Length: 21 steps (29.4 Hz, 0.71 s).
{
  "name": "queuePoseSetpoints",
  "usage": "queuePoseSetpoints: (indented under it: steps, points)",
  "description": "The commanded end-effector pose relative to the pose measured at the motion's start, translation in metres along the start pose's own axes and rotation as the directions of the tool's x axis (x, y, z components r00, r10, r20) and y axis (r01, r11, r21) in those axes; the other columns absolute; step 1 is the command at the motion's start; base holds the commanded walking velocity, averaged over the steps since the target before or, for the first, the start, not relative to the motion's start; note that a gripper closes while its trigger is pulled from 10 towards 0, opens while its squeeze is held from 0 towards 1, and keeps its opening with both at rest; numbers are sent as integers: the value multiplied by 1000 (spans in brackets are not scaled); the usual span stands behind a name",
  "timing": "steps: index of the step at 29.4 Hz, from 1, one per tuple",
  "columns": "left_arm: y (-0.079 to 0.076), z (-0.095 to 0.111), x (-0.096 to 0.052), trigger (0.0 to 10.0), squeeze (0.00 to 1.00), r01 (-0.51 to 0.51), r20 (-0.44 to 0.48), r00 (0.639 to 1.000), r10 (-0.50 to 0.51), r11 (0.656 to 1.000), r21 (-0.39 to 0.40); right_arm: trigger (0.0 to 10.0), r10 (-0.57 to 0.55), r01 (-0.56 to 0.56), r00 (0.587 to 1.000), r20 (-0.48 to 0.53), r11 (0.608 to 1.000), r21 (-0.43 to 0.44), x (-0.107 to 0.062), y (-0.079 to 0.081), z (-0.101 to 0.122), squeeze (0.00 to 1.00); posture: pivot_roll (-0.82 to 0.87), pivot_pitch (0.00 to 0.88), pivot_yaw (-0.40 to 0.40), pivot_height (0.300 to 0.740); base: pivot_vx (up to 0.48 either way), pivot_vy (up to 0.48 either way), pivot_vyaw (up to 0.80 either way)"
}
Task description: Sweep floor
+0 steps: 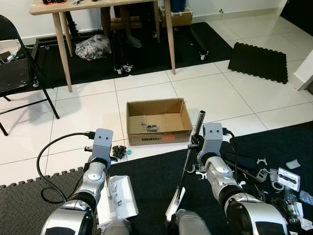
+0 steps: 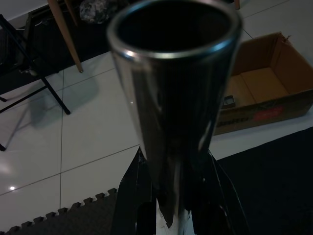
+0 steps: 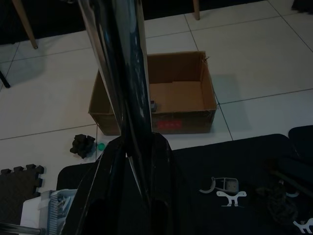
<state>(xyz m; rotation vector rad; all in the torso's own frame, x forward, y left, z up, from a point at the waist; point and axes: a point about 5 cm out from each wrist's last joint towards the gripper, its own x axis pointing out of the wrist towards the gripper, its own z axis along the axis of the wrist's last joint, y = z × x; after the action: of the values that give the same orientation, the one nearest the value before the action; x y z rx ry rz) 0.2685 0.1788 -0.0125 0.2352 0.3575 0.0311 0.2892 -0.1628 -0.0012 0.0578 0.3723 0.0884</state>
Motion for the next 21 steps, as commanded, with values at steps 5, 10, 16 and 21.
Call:
queuePoseSetpoints:
  steps: [5, 10, 16, 21]
  points:
    - [20, -28, -12, 10000, 0, -87, -124, 988, 92, 995, 46, 10000, -15, 15, 1000, -20, 1000, -17, -2, -2, -4, 0, -11, 0, 38, 740, 0, 0, 0]
    - [27, -11, -6, 10000, 0, -100, -21, 995, 101, 994, 41, 10000, 1, 0, 998, 57, 1000, -26, 5, -2, 15, 0, -3, 4, 32, 740, 0, 0, 0]
    - [27, 14, 4, 10000, 0, -87, 92, 992, 84, 996, 33, 10000, 29, -23, 991, 130, 999, -49, 10, -1, 33, 0, -2, 7, 30, 740, 0, 0, 0]
    - [25, 45, 13, 10000, 0, -72, 215, 974, 66, 997, 18, 10000, 14, -2, 973, 230, 999, -53, 14, -5, 56, 0, -8, 13, 31, 740, 0, 0, 0]
